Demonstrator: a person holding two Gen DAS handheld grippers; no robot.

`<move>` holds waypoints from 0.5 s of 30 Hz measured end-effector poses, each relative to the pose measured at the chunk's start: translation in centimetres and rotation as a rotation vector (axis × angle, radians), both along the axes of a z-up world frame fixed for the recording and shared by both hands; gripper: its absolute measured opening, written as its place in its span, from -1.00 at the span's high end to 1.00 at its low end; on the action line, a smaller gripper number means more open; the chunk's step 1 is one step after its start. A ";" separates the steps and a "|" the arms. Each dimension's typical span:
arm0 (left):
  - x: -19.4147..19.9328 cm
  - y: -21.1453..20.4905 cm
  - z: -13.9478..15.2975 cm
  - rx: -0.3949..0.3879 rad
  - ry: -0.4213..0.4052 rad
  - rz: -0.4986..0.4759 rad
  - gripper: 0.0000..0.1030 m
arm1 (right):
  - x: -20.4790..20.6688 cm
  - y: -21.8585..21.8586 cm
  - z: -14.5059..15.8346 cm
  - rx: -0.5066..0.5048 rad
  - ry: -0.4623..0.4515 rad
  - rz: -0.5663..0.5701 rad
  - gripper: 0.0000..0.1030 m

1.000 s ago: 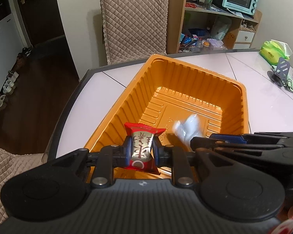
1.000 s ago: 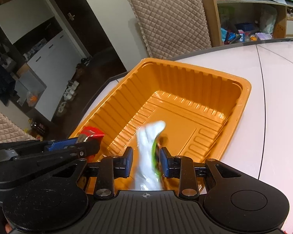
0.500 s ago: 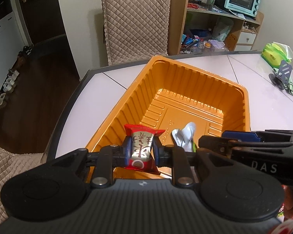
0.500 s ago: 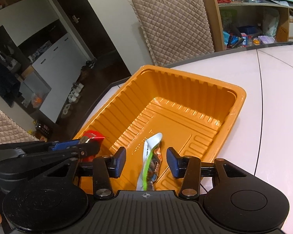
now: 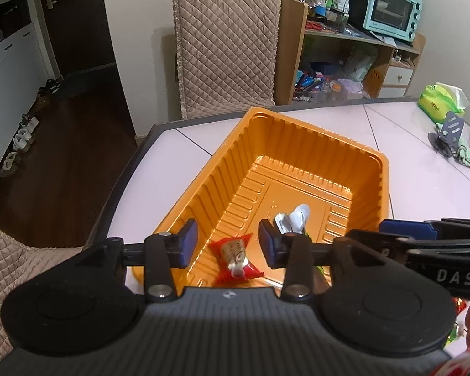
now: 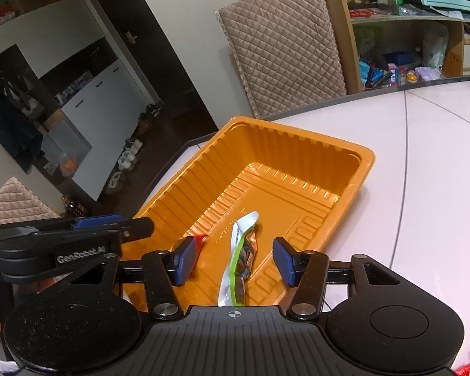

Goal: Organize snacks
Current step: 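Open both tools to drop the red candy and silver packet into the tray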

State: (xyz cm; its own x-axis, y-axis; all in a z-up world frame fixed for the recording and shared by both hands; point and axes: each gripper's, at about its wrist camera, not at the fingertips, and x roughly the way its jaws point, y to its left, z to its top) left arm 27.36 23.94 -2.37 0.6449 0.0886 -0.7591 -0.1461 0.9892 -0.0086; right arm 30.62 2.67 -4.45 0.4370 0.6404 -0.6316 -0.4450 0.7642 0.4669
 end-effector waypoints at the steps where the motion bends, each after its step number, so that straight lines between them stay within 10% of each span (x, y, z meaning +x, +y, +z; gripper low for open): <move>1: -0.5 -0.1 0.3 -0.003 -0.001 0.001 0.18 | -0.3 -0.4 0.2 0.004 -0.004 0.000 -0.12; 15: -8.9 -2.9 3.3 -0.054 -0.024 0.025 0.14 | -6.5 -6.7 2.1 0.043 -0.023 -0.004 -0.24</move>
State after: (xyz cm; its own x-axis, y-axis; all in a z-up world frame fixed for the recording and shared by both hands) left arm 18.47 21.03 0.93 0.6611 0.0640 -0.7476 -0.1694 0.9834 -0.0657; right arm 24.16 -4.06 -2.31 0.4535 0.6647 -0.5937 -0.4528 0.7456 0.4889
